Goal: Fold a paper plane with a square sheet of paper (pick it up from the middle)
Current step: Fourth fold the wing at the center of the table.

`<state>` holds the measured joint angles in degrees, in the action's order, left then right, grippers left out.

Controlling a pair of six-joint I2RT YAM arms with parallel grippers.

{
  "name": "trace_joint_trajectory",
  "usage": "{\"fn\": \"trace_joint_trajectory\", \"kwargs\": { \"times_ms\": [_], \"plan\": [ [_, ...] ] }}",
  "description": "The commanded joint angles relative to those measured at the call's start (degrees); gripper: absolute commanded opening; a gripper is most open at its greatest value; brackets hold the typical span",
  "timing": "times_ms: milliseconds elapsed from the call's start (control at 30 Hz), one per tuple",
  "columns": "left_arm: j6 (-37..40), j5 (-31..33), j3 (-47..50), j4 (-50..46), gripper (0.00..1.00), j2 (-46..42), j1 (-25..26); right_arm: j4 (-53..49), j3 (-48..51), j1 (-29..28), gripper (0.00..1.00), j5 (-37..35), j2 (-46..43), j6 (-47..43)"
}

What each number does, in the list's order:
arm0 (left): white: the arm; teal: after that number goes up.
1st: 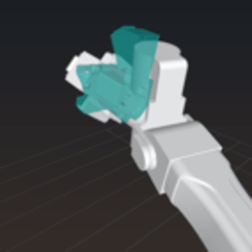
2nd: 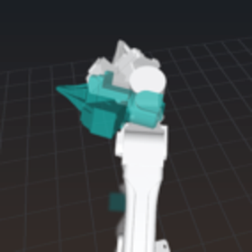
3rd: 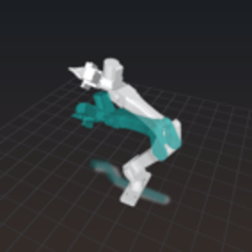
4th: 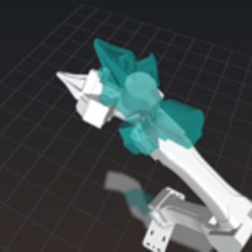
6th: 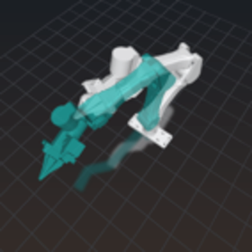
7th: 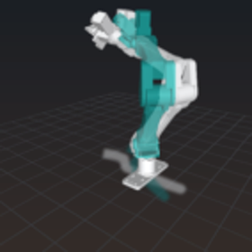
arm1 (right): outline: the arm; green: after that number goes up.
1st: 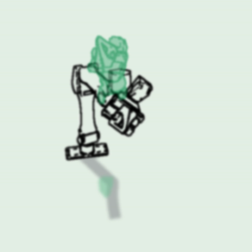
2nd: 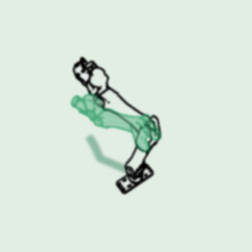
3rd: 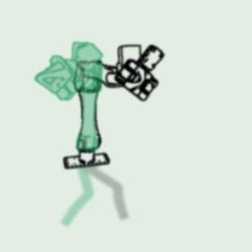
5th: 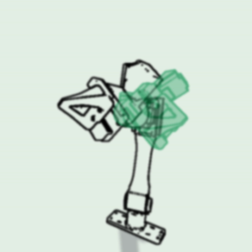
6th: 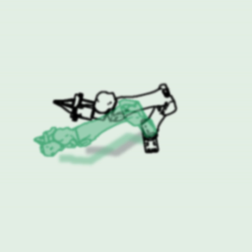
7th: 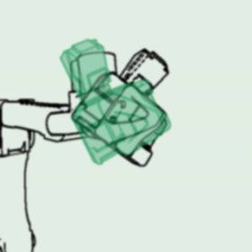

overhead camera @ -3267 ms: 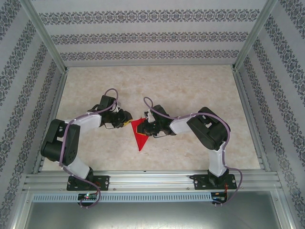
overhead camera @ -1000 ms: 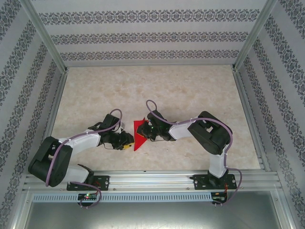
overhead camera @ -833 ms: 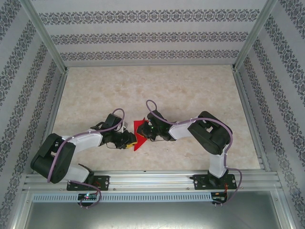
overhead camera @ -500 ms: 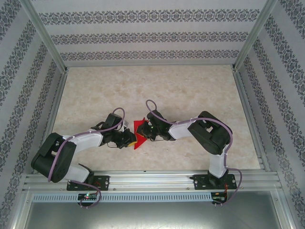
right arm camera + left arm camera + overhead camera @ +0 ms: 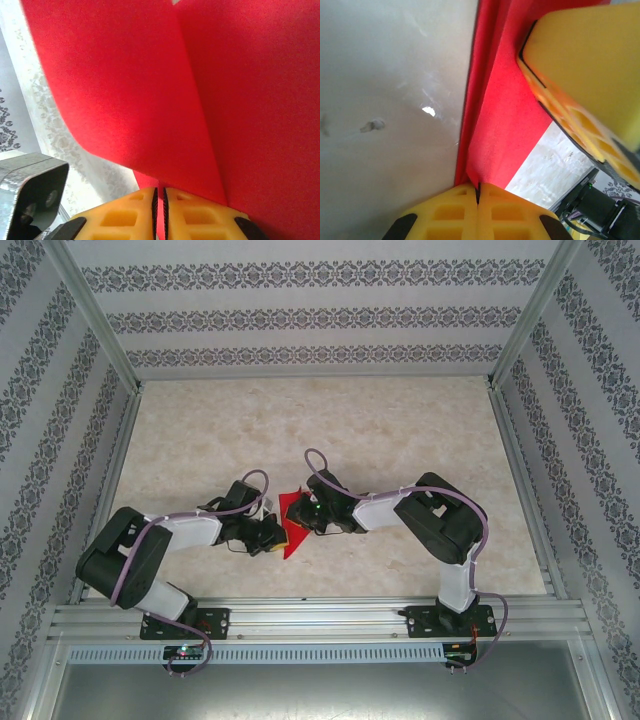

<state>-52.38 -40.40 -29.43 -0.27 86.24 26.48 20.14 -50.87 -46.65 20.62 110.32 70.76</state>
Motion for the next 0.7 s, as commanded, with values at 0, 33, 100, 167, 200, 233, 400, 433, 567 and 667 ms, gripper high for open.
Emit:
{"fn": "trace_joint_trajectory", "kwargs": {
  "times_ms": [0,33,100,167,200,233,400,433,567,667],
  "plan": [
    [2.6,-2.0,1.3,-2.4,0.02,1.5,1.7,-9.5,1.3,-0.5,0.16,-2.3,4.0,-1.5],
    [2.8,-1.7,1.3,-3.2,0.01,1.6,1.7,-9.9,1.1,-0.5,0.16,-2.3,4.0,-1.7],
    [2.9,-1.9,2.0,-4.0,0.02,1.3,1.8,-10.4,0.9,-0.5,0.16,-2.4,4.0,-1.9],
    [3.2,-1.5,2.6,-5.3,0.04,0.7,2.0,-11.1,0.6,-0.6,0.16,-2.6,4.0,-2.4],
    [3.6,-1.7,2.8,-5.6,0.05,0.4,2.0,-11.6,0.5,-0.6,0.16,-2.7,4.0,-2.6],
    [4.1,-1.9,2.7,-6.4,0.08,-0.2,2.0,-11.9,0.3,-0.6,0.16,-2.8,4.0,-2.7],
    [4.3,-1.7,1.5,-8.3,0.19,-4.0,2.1,-12.4,0.1,-0.7,0.16,-2.9,4.0,-3.0],
    [4.2,-2.1,1.3,-8.2,0.18,-4.5,2.1,-12.5,0.1,-0.7,0.16,-2.8,4.0,-3.0],
    [4.2,-2.5,0.8,-9.0,0.15,-4.9,2.3,-12.9,0.1,-0.8,0.16,-3.0,3.9,-3.3],
    [4.1,-2.6,1.0,-8.4,0.12,-4.5,2.4,-13.0,0.0,-0.8,0.16,-3.0,4.0,-3.4]
  ]
}}
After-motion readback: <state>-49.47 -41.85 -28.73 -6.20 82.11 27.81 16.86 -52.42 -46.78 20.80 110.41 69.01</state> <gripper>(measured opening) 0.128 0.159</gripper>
